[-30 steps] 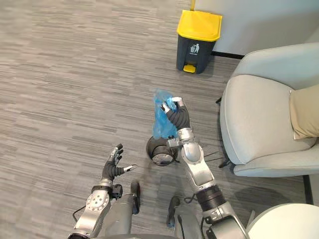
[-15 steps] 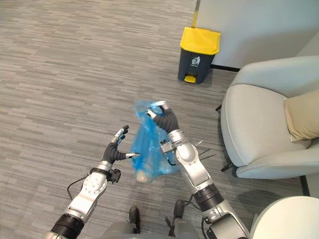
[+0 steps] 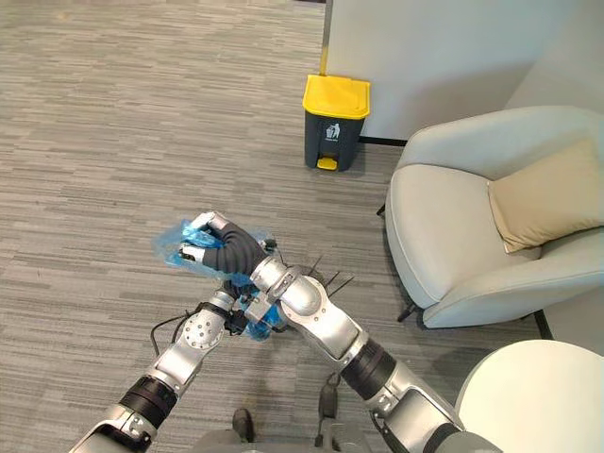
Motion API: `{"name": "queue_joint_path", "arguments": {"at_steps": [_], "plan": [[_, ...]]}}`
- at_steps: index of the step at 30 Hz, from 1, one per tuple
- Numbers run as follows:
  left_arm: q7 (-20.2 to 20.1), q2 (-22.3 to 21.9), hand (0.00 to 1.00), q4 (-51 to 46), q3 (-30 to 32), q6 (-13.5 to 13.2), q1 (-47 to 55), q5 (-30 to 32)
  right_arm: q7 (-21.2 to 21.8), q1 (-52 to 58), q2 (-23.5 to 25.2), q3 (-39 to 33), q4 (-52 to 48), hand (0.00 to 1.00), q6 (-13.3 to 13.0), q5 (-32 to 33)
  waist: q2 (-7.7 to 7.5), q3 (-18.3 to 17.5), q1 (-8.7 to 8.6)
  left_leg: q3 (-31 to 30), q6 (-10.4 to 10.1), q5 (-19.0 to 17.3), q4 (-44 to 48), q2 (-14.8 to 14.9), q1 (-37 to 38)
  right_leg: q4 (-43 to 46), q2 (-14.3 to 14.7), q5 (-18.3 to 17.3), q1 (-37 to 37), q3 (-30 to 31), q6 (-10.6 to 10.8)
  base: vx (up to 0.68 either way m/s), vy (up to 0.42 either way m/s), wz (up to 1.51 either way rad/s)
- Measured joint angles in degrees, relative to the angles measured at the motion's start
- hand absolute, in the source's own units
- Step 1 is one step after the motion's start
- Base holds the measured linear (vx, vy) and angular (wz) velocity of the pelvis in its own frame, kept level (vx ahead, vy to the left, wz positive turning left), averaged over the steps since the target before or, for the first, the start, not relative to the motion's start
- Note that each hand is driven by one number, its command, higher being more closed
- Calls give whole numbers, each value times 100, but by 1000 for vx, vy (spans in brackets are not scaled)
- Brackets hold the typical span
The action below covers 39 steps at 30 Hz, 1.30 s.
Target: Gather rubbish on tea table into small bin, then transfer packed bag to large trash can.
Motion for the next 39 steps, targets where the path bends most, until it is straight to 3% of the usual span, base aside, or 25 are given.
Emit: {"name": "queue_joint_path", "arguments": {"at_steps": [9, 10, 17, 22, 24, 28, 29, 32, 36, 39], "plan": [[275, -249, 100, -52, -109, -7, -37, -3, -11, -24, 21, 217, 0, 100, -18, -168, 1, -32, -6, -10, -5, 2, 1, -2, 44, -135, 32, 74, 105, -6, -4, 0, 0, 0], [296, -271, 100, -83, -105, -4, -37, -26, -11, -3, 25, 267, 0, 0, -32, -302, 1, -36, -5, -12, -5, 2, 0, -2, 43, -137, 32, 74, 106, -7, -4, 0, 0, 0], [367, -463, 100, -107, 162, 85, 351, -448, -1, 872, -81, 67, -66, 0, -263, -1646, -25, -74, -100, -22, -1, -6, -10, 12, 112, -141, 30, 63, 182, -6, 12, 0, 0, 0], [371, -410, 100, -109, 767, 129, 979, -505, -301, 1955, -835, -1000, -548, 0, -431, -2973, -41, -96, -141, 167, 1, -118, -24, -2, 223, -135, 4, 21, 189, 189, 88, -21, 23, -18], [372, -364, 100, -115, 1040, 135, 1266, -554, -538, 2627, -1131, -1779, -576, 0, -529, -3400, -37, -98, -155, 211, -11, -149, -24, -5, 251, -136, -3, 11, 187, 238, 102, -3, 23, -12], [361, -344, 100, -165, 1446, 148, 1755, -672, -656, 3610, -1233, -2753, -403, 0, -529, -3558, 4, -117, -236, 206, -30, -161, -23, -6, 249, -141, -1, -3, 188, 225, 113, 12, 3, -1], [344, -345, 100, -162, 1595, 157, 1925, -678, -663, 3825, -1202, -3017, -172, 0, -527, -3614, 34, -135, -315, 189, -27, -165, -20, -9, 251, -141, -3, -5, 200, 202, 110, 30, 4, 4], [212, -355, 100, -96, 2001, 161, 2259, -752, -670, 4272, -1048, -3712, 818, 0, -416, -3654, 123, -156, -330, 140, -9, -180, -15, -18, 249, -141, -2, -52, 227, 141, 153, 36, 0, 8], [55, -383, 100, 439, 2563, 225, 2595, -787, -784, 4509, -922, -4270, 2188, 0, -189, -3702, 336, -257, -321, -38, 3, -217, -11, -38, 224, -122, -32, -169, 290, -80, 166, 30, -5, 22], [-2, -395, 100, 779, 2678, 275, 2706, -786, -889, 4499, -858, -4325, 2897, 0, -123, -3701, 412, -217, -301, -374, 10, -316, 307, -20, -83, 0, -111, -283, 266, -442, 167, 2, -1, 50]]}}
